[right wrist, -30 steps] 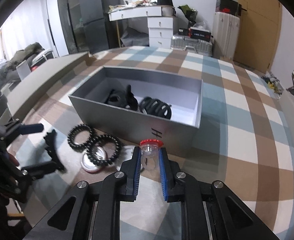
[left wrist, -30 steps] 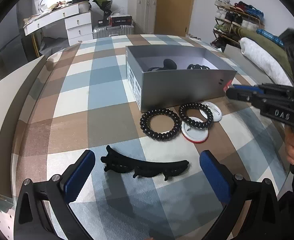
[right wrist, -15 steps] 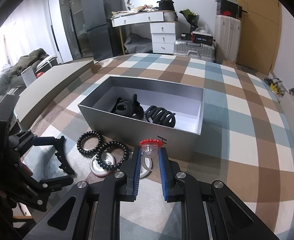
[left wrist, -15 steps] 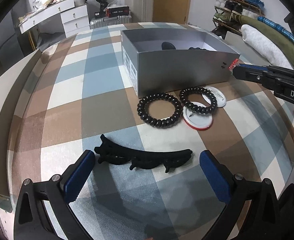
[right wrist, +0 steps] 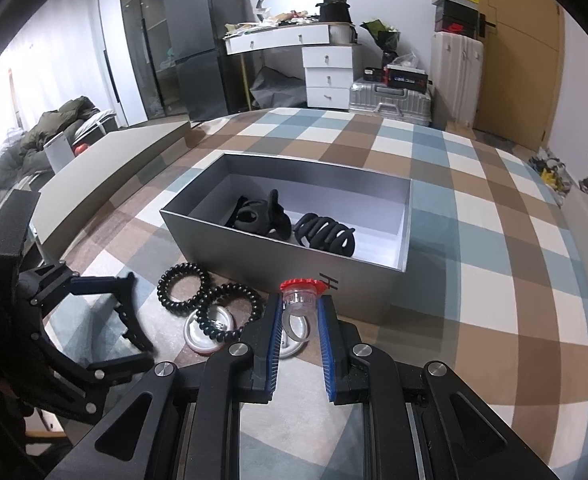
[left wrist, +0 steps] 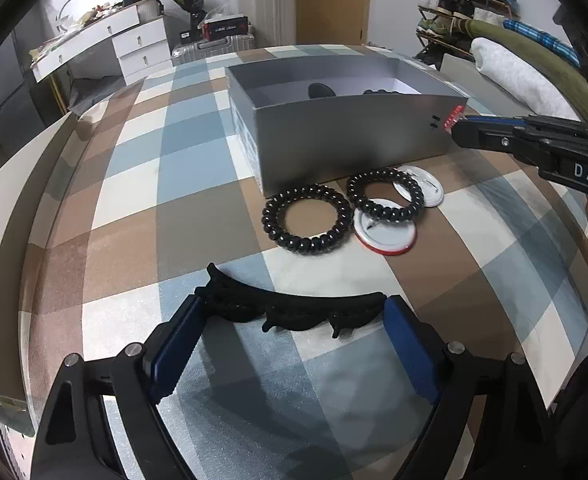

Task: Organize jewelry
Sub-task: 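Grasp the long black banana clip with the left tool while the right tool holds the container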

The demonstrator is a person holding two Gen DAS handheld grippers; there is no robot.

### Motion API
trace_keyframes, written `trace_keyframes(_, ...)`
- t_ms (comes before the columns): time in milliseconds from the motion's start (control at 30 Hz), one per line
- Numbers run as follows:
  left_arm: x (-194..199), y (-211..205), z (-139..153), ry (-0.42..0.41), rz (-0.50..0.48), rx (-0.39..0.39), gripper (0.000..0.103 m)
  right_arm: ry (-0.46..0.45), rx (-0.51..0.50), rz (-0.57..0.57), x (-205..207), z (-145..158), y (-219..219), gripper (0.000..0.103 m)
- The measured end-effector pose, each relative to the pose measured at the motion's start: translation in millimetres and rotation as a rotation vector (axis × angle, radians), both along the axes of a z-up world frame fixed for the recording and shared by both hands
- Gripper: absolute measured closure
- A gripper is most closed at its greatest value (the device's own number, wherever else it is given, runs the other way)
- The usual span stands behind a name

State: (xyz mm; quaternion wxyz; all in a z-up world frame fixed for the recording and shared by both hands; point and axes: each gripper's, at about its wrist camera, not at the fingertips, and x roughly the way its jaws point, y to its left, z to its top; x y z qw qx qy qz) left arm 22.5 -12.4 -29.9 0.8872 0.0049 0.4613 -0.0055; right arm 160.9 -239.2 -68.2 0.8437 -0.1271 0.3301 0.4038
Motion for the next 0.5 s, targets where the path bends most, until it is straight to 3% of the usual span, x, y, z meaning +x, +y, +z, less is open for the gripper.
trace_keyframes(500, -1, 2, 14, -0.098, 0.011, -0.034, 0.016, -0.010, 0.026, -0.012, 2, 6, -7, 0.086)
